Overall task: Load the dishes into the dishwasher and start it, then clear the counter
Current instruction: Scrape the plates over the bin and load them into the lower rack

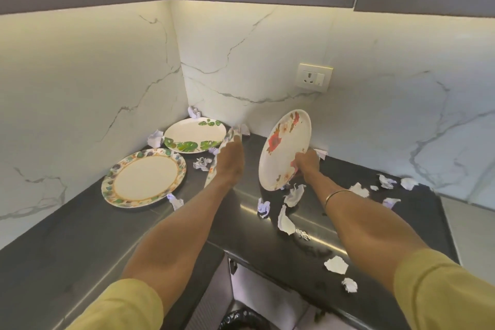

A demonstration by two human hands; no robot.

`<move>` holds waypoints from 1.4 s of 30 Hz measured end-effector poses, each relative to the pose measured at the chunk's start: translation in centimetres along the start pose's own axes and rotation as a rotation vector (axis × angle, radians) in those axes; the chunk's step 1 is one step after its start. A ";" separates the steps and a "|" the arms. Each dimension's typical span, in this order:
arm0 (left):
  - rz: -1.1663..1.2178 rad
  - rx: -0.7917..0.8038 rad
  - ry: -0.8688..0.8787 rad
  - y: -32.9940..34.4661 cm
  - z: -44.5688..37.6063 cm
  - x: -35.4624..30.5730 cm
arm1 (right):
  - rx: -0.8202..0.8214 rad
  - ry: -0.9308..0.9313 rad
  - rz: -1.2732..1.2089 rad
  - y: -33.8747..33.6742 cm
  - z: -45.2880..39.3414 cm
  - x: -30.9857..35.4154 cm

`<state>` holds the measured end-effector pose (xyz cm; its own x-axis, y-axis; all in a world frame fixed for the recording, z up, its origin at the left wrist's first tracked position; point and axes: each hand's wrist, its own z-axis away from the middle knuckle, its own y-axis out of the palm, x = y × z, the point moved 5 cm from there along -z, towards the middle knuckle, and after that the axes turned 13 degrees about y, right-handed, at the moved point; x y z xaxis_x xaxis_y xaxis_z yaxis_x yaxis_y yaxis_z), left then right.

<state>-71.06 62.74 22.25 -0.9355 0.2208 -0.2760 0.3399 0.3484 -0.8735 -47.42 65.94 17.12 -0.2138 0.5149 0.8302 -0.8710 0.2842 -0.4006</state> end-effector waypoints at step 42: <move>0.643 0.045 0.619 -7.3 32.7 -30.7 | -0.701 0.051 -0.130 -34.1 34.3 -29.6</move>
<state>-47.99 23.65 24.03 -0.3410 0.8180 -0.4633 0.7643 -0.0457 -0.6432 -26.51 13.26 19.47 -0.0914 0.4740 0.8758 -0.3947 0.7902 -0.4689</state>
